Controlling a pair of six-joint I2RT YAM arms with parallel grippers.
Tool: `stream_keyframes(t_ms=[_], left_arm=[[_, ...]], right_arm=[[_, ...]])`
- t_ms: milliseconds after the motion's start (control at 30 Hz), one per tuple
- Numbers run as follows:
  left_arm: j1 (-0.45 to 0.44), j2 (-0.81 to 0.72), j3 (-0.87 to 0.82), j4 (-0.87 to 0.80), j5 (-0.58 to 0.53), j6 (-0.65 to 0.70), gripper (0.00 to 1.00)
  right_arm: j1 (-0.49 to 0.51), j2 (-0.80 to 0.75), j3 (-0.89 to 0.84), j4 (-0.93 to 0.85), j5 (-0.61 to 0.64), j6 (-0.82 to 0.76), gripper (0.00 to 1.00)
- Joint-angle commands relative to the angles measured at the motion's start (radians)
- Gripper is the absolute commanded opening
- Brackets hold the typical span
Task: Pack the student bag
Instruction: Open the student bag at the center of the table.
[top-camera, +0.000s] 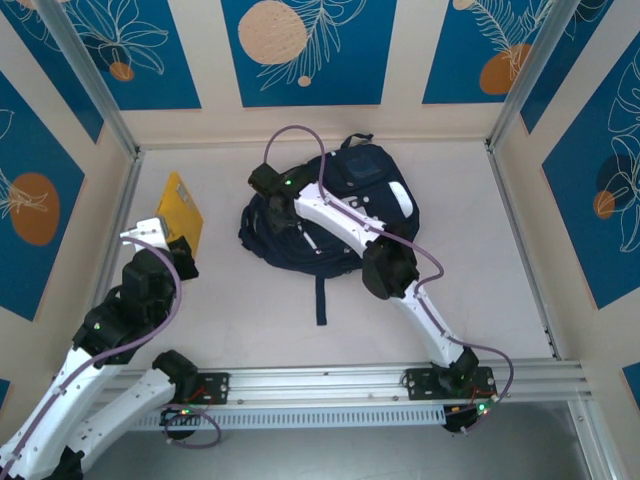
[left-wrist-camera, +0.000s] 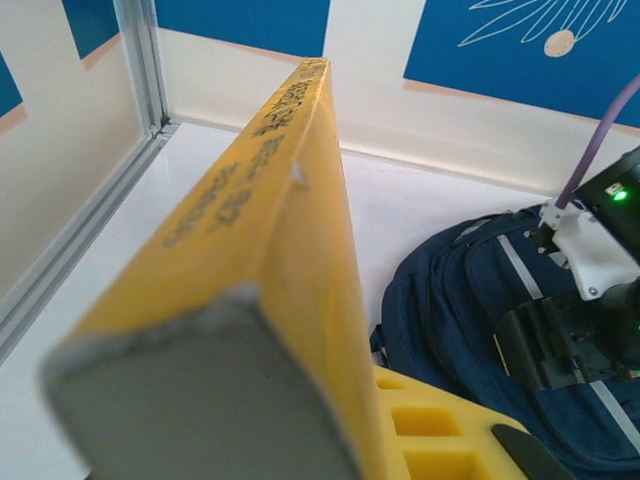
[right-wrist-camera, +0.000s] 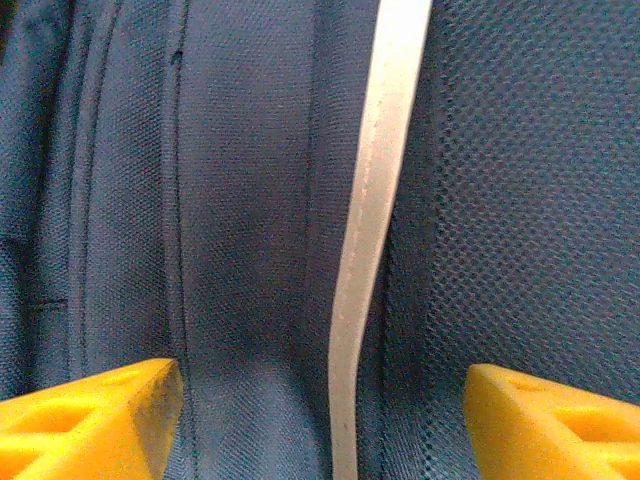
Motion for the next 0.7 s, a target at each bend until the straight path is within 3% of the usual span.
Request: stream_keyframes(t_ms=[0,267,433,567,633,667], left_arm=[[0.009,-0.015,0.003,0.094,-0.004,0.021,0.00],[0.009,-0.014,-0.002,0.104,0.014,0.028,0.00],[0.009,-0.015,-0.004,0.105,0.020,0.032,0.00],[0.009,-0.016,-0.004,0.108,0.025,0.035,0.00],[0.009,-0.019,-0.004,0.109,0.025,0.037,0.00],[0.008,-0.019,-0.005,0.107,0.025,0.038,0.00]], right_arm=[[-0.006,0.035,-0.003,-0.066,-0.011,0.011,0.71],[0.027,-0.002,-0.063,-0.036,-0.008,0.005,0.80],[0.032,-0.028,-0.115,-0.009,-0.006,0.012,0.80],[0.025,-0.038,-0.154,0.006,0.065,0.025,0.67],[0.008,-0.033,-0.158,-0.007,0.088,0.041,0.53],[-0.002,-0.037,-0.166,-0.009,0.091,0.050,0.41]])
